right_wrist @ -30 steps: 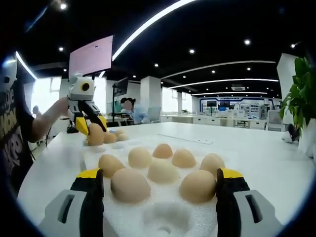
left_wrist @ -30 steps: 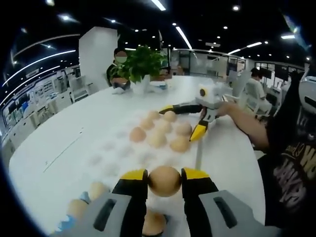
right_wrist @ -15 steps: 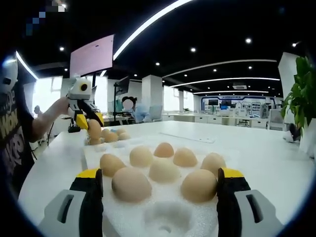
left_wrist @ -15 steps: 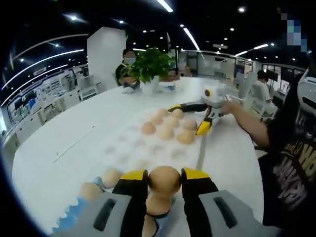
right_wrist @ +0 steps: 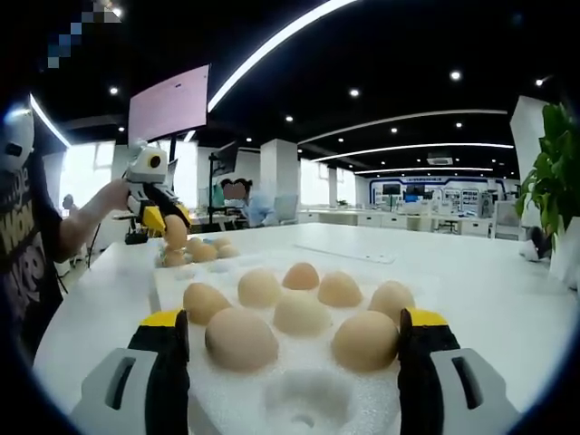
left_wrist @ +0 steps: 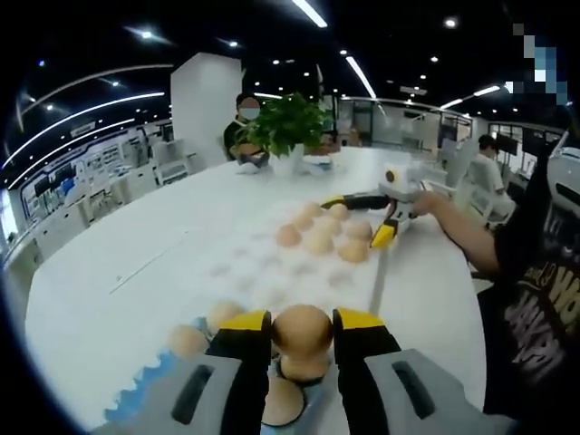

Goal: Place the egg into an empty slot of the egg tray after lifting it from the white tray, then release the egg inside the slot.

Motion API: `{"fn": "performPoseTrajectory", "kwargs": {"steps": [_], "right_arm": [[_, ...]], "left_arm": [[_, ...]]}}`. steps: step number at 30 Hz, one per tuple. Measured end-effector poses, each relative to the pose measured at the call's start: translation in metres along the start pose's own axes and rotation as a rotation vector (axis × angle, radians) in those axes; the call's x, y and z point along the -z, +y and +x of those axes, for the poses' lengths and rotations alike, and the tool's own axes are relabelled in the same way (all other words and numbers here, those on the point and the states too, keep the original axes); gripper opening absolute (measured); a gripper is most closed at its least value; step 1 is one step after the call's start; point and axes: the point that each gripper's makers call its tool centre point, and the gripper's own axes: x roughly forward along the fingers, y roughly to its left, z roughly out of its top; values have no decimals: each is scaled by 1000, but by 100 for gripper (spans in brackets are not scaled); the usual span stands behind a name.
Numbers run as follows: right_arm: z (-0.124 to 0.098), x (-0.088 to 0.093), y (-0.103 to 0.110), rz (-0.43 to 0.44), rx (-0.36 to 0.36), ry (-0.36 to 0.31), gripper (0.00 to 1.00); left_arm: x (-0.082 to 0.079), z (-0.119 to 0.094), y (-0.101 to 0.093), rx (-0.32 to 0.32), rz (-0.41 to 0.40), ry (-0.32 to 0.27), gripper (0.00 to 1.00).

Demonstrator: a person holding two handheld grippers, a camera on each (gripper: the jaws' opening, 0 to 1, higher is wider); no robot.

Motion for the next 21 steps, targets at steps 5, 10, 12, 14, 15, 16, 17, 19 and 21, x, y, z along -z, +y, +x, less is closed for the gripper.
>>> {"fn": "performPoseTrajectory", "kwargs": {"steps": [5,10,12,14,15,16,17,19,21], "right_arm": [[-1,-1,1,0,1,-2,100],[0,-2,3,1,-1,-2,100],[0,-2,3,0,-1,0,100],[1,-2,4,0,-2,3,100],[1,-2,4,0,-3,3,100],[1,-2,4,0,-3,5,100],[1,-2,4,0,-3,5,100],[2,-2,4,-1,-4,7,100],[3,-2,5,0,-4,7,100]], "left_arm": [[6,-8,9,-24,-6,6,27],[14,-17,18,-46,-26,13,27],[17,-22,23,-61,-31,16,27],[19,-28,27,-72,-36,19,27],[19,-30,28,-78,-36,19,27],[20,-33,30,-82,-37,21,27],[20,-35,31,-86,-39,22,27],[21,-39,34,-95,-37,23,27],[23,-42,36,-101,-40,28,27]]}}
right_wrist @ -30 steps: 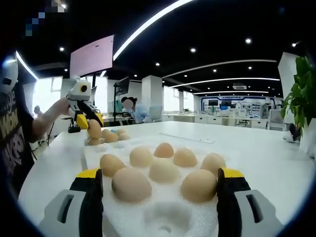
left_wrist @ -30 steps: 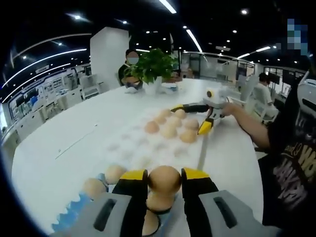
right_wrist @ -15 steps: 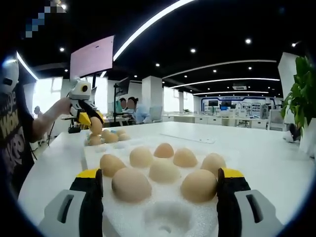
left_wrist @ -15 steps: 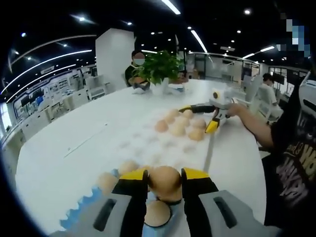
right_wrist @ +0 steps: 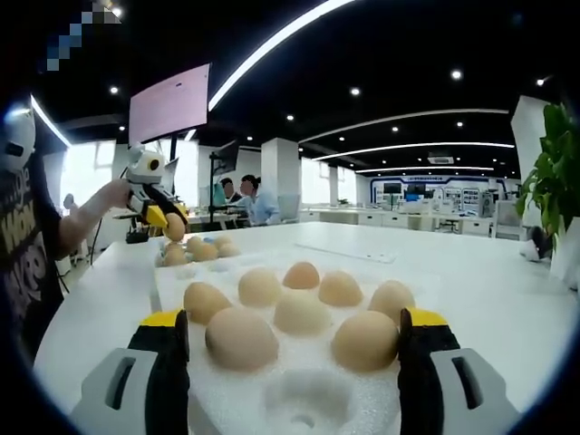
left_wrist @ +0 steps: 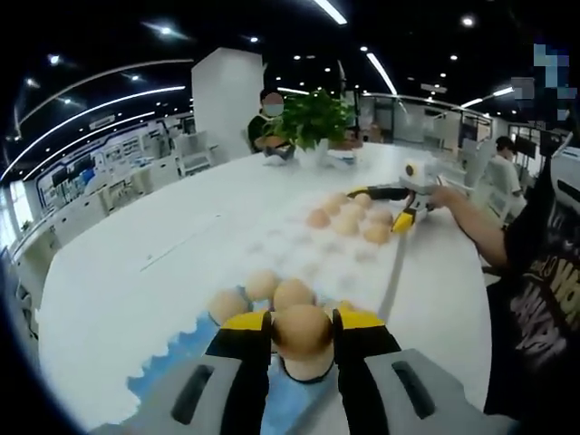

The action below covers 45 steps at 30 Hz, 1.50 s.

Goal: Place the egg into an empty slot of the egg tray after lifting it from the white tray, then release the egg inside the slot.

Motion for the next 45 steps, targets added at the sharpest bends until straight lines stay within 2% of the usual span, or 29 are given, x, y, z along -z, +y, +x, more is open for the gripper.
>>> {"fn": "performPoseTrajectory", "kwargs": {"steps": [16,22,25,29,30,45], "right_arm": [[2,0,0,0,-1,-3,100],[1,-1,-1,0,0,-5,100],[1,0,-1,0,-1,-6,100],[1,0,-1,0,-1,-6,100],[1,0,-2,-1,-1,-6,100],[1,0,-3,0,0,-9,100]], "left_arm": [[30,-14,18,-46,-49,34,27],[43,-10,22,-53,-63,69,27],[54,-8,26,-69,-60,111,27],[63,-3,23,-53,-71,139,27],[62,-3,23,-52,-80,126,27],[62,-3,22,-39,-72,132,27]]}}
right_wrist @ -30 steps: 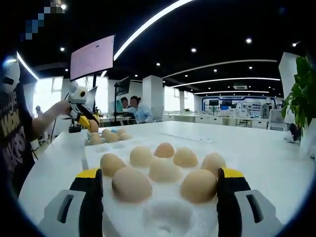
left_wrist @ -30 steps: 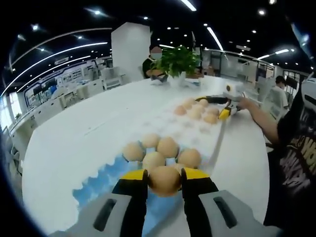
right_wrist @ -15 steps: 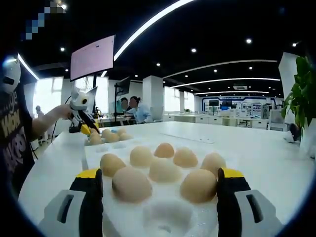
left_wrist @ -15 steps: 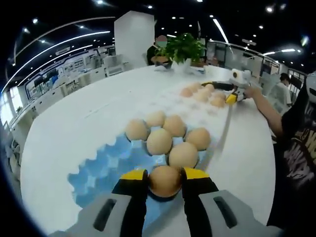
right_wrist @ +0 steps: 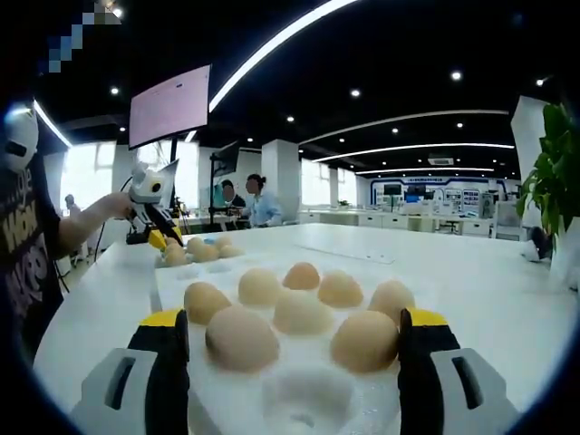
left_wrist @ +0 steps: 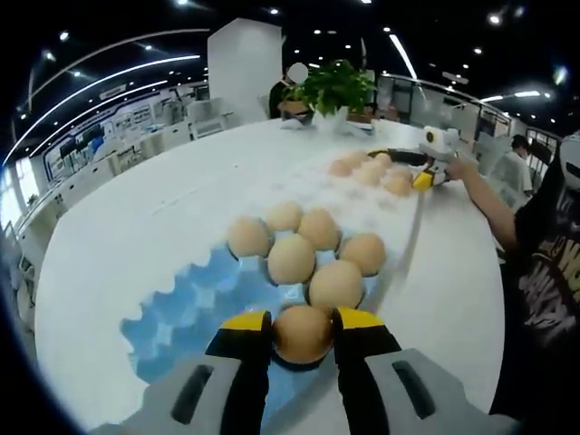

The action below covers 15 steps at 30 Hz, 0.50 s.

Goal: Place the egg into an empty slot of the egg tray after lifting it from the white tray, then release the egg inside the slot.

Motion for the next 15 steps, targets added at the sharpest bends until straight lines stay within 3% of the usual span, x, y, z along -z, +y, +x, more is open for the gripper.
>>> {"fn": "performPoseTrajectory", "kwargs": {"steps": [7,11,15], "right_arm": [[0,0,0,-1,-1,1,100],[0,0,0,-1,-2,4,100],[-1,0,-1,-3,-11,12,100]], "left_arm": [[-3,-2,3,-10,-13,-22,27],[-11,-7,5,-13,-29,-59,34],[-13,-8,6,-28,-22,-56,39]]}}
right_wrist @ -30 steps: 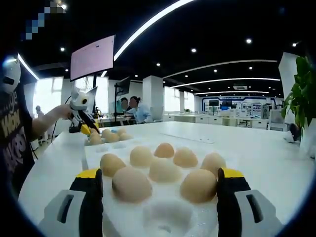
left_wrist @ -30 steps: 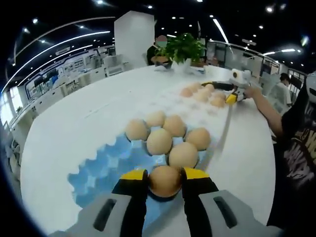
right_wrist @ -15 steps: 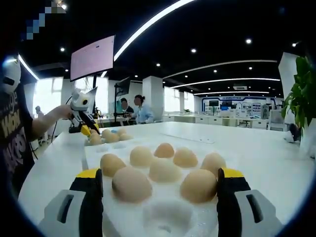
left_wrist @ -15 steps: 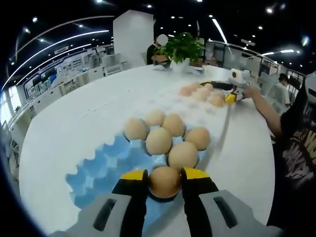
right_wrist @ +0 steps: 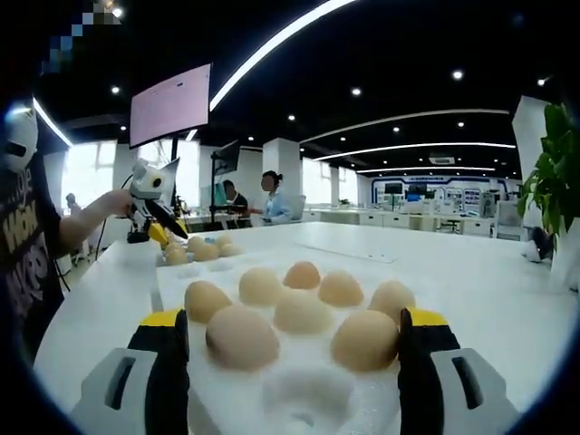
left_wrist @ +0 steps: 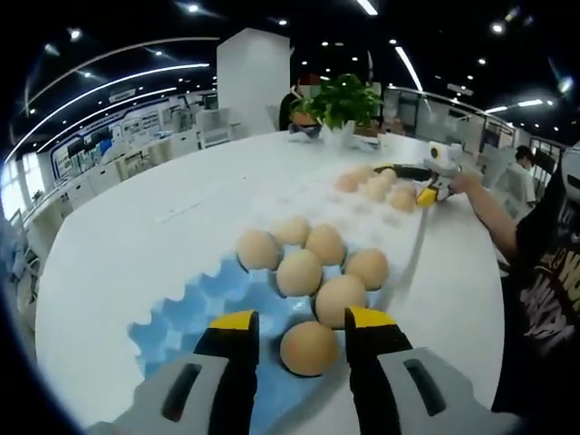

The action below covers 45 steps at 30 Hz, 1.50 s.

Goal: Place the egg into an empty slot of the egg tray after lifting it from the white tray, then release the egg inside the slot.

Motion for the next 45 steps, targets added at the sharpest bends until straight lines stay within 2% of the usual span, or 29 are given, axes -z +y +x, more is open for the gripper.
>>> {"fn": "performPoseTrajectory", "kwargs": {"steps": [6,8,11,12,14,16,20,23,25,27,28,29,31,35,37,40,45], "right_arm": [[0,2,0,-2,-5,47,100],[0,2,0,-1,-6,63,100],[0,4,0,-1,-11,97,100],[0,5,0,1,-13,121,100],[0,8,0,2,-15,173,100],[1,9,0,4,-15,207,100],[1,10,1,4,-20,244,100],[0,11,1,3,-33,270,100],[-1,12,0,1,-50,297,100],[-2,13,0,-2,-61,309,100],[-3,13,0,-2,-63,312,100],[-3,13,0,-3,-65,317,100],[-4,14,0,-5,-67,330,100],[-5,15,-1,-7,-70,347,100],[-7,15,-2,-6,-72,329,100],[-11,15,-3,-5,-78,290,99],[-12,15,-4,-8,-74,282,99]], "left_arm": [[-5,0,-8,-11,24,9,39],[-10,0,-11,-12,32,0,39],[-27,-2,-20,-49,60,-38,39],[-37,-2,-31,-39,100,-66,39],[-49,3,-58,28,106,-108,39],[-54,9,-80,84,131,-114,39],[-61,23,-104,122,169,-117,39],[-67,34,-120,184,154,-138,39],[-70,43,-125,193,144,-138,39],[-72,50,-136,212,132,-140,39],[-75,52,-150,260,141,-149,39],[-78,54,-157,274,148,-159,39],[-81,58,-163,276,153,-159,39],[-84,72,-170,281,172,-141,39],[-82,79,-175,297,188,-112,39],[-86,88,-181,310,206,-104,39],[-86,107,-185,312,228,-63,39]]}}
